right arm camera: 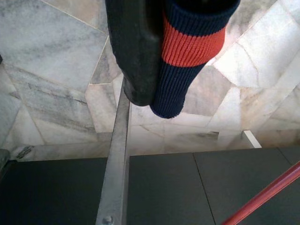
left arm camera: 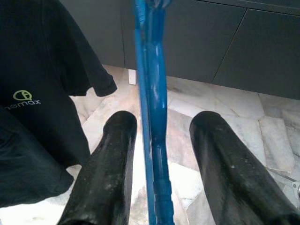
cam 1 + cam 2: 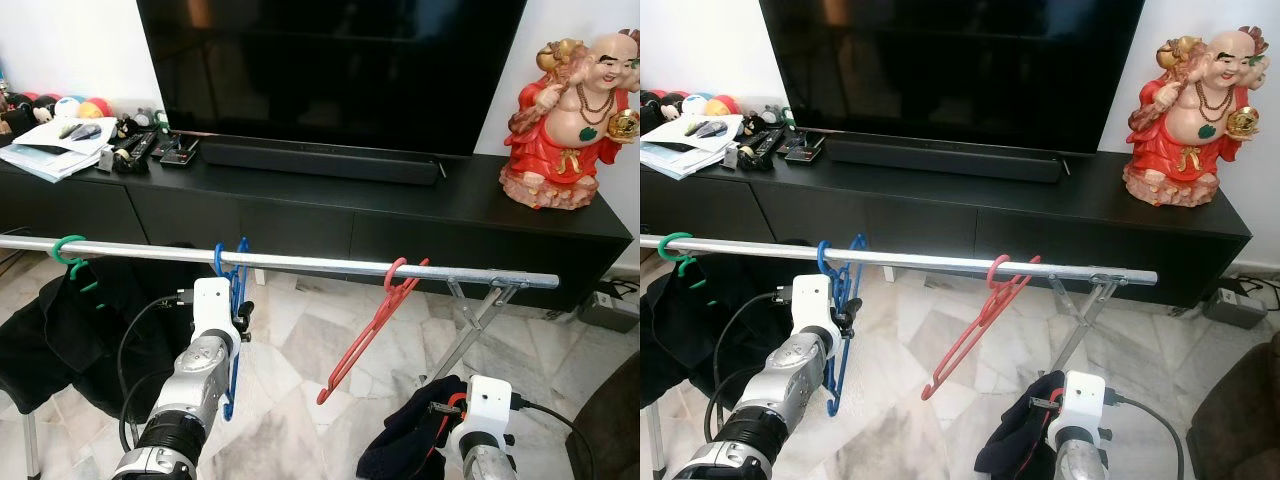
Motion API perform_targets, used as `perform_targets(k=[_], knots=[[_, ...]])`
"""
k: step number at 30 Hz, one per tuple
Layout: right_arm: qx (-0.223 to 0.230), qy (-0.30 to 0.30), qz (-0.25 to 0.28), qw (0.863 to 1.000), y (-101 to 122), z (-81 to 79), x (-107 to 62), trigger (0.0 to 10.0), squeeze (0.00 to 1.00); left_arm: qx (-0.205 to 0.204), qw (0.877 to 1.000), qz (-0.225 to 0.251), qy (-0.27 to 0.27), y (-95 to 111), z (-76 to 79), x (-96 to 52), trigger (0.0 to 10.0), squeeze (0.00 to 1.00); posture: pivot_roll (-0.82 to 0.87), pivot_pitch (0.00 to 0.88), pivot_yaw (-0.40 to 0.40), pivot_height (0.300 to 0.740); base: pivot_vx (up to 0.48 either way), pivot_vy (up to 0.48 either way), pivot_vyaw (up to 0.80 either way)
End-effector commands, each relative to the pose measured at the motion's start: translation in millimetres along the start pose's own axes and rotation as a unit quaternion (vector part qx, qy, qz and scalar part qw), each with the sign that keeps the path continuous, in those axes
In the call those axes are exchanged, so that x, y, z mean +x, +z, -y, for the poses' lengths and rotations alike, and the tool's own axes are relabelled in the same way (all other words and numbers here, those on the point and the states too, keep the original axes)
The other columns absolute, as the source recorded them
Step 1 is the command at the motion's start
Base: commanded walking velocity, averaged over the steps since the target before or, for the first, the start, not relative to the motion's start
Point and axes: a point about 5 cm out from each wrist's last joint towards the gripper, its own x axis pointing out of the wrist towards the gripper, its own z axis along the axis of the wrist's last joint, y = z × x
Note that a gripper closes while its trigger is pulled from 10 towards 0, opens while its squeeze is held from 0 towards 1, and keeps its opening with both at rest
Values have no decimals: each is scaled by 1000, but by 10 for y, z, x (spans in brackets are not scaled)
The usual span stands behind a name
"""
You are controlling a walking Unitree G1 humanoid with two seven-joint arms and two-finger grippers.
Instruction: Hang hanger
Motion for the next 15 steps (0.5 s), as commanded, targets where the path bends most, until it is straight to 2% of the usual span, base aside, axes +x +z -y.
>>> perform_targets(k=[1,15], knots=[[-1,5,4,1000,30,-33,16,10000,0,5,1000,-1,8,-6,-47,7,0,0,82,23,6,740,0,0,0],[0,4,5,1000,34,-33,17,10000,0,19,1000,-18,13,-97,-69,12,0,0,83,25,7,740,0,0,0]])
